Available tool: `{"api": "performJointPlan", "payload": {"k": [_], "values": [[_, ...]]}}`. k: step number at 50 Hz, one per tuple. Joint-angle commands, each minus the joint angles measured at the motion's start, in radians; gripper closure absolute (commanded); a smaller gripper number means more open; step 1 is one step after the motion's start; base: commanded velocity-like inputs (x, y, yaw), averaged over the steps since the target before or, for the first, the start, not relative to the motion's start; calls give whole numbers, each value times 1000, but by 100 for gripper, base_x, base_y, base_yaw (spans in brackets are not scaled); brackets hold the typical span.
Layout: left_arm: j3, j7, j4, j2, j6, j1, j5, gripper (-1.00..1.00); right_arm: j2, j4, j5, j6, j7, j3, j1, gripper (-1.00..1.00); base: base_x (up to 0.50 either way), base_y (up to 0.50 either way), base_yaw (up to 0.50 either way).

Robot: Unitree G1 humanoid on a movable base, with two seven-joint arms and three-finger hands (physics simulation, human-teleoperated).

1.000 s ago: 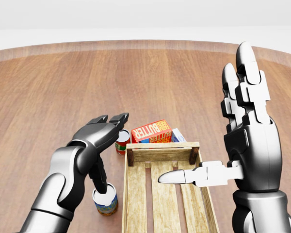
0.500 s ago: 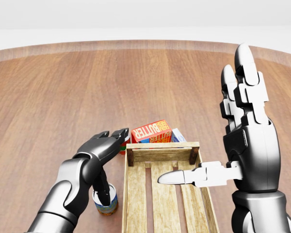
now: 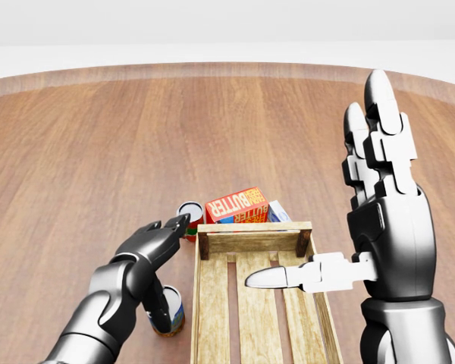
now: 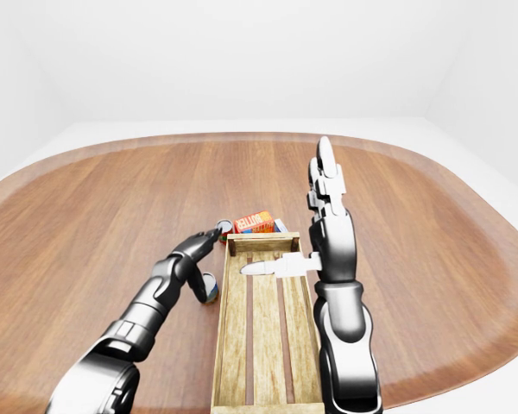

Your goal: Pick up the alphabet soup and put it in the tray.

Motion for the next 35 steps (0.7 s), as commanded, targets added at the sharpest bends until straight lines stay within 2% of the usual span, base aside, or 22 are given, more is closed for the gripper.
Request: {"api": "performJointPlan", "payload": {"k": [1, 14, 35], "values": [[5, 108, 163, -11, 0, -24, -84, -100, -1, 1, 0, 0, -1, -2, 0, -100, 0, 0, 0], [-4, 189, 297, -8, 0, -56, -140, -100, -1, 12, 2, 0, 1, -5, 4, -100, 0, 0, 0], [-18, 231, 387, -26, 0, -78, -144, -100, 1, 15, -1, 0, -1, 1, 4, -100, 0, 0, 0]]}}
